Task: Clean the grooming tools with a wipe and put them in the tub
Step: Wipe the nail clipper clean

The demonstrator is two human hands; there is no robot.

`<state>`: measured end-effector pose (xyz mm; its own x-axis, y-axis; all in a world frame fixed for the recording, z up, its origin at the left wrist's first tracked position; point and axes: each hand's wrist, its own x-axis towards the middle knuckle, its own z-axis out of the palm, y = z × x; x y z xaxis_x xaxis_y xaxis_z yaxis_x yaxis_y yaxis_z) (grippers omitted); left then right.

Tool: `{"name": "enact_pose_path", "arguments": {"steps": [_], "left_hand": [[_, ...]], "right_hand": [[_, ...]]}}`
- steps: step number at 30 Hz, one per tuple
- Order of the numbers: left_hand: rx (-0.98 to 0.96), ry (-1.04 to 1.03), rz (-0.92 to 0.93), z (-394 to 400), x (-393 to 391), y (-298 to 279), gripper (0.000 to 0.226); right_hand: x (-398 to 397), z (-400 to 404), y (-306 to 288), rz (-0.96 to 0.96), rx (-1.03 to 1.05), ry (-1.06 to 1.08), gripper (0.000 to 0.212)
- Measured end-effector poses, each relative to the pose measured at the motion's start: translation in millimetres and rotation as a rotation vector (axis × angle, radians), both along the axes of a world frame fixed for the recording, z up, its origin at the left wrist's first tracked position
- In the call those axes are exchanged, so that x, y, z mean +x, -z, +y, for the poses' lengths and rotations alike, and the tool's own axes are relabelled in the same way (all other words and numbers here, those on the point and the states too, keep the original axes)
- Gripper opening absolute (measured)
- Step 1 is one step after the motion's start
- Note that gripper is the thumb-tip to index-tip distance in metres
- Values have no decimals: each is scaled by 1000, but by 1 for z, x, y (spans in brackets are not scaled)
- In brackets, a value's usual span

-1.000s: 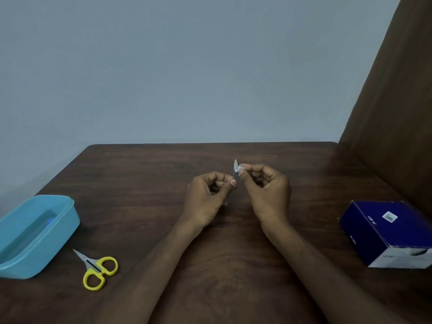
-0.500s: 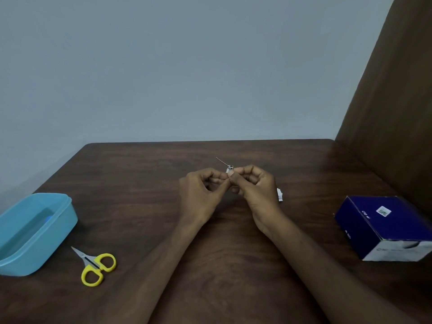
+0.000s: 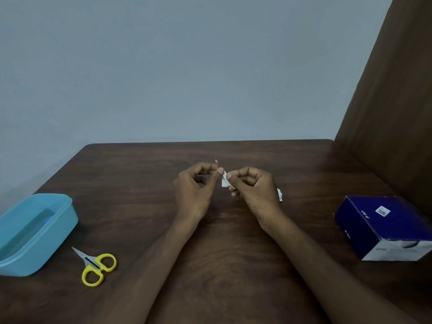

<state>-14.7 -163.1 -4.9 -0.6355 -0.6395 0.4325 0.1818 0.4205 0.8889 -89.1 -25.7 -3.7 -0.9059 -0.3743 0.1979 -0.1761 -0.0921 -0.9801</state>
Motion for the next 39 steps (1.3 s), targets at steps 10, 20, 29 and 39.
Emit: {"name": "enact_pose_path", "arguments": {"steps": [10,20,29,39], "left_hand": [[-87,-22,-53,4,1,0,10],[-25,-35,-58,0,1,0,11],[-46,-139,14,-3,2,-1,8],[30,-42,-39,-1,4,0,9]], "right_hand": [[4,2,-2,183,53,128,6],[8,3,-2,307,154,111,8],[1,8,-4,266,175,136,8],[6,4,-3,180,65,77,5]]}}
